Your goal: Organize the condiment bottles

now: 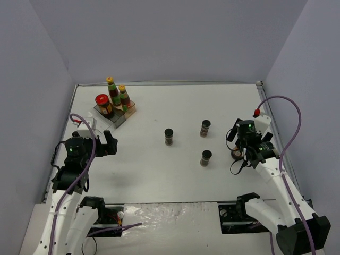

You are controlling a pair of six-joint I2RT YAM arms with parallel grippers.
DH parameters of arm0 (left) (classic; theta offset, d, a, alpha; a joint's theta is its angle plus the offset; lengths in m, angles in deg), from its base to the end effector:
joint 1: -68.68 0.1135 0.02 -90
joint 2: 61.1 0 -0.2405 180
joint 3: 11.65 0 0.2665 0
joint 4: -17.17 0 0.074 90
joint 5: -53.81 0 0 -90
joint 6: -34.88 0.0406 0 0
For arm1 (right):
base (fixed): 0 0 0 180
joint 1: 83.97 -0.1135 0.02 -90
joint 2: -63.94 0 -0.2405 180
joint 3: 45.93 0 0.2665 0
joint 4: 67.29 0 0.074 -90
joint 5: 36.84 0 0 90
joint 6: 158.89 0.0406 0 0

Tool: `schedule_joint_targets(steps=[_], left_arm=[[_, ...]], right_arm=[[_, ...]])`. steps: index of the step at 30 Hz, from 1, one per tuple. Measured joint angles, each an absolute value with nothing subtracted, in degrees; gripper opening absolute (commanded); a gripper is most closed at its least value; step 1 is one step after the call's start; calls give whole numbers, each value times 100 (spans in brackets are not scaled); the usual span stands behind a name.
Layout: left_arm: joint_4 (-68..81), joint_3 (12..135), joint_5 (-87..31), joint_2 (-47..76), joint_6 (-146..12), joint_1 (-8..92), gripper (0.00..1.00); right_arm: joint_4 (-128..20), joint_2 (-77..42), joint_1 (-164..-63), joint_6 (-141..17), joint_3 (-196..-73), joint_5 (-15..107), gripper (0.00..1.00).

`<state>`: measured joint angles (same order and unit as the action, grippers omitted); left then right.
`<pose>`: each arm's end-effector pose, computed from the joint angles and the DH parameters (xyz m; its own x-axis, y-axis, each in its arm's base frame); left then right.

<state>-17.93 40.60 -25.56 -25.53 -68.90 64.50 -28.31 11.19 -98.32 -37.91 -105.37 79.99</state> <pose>0.1867 -0.0212 0.2939 -0.3647 -0.2081 -0.9076 0.1640 0.9451 -0.2826 0.2296 0.0398 0.2771 -0.3673 0.3802 -0.8489 0.3937 0.8904 0.2284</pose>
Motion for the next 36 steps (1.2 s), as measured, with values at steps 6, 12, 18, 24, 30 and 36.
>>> schedule_joint_targets(steps=[6,12,18,24,30,36], left_arm=[[-1798,3853,-2541,-2631,-6893,6338,97],[-1815,3838,-2713,-2714,-6857,6146,97],[-1818,3838,-2857,-2752,-6818,6124,97],[-1843,3838,-2932,-2752,-6761,6118,97],[-1852,3838,-3023,-2754,-6747,6089,97],[-1892,3838,-3080,-2778,-6728,6047,97]], right_arm=[[-3145,837,-9395,-3901,-10208,7548,100],[-3450,767,-9136,-3935,-9904,7334,100],[-3680,556,-9044,-3938,-9724,7182,93],[-3889,413,-9032,-3990,-9645,7152,79],[-4044,369,-9030,-4060,-9642,7181,48],[-4102,340,-9030,-4127,-9642,7167,1]])
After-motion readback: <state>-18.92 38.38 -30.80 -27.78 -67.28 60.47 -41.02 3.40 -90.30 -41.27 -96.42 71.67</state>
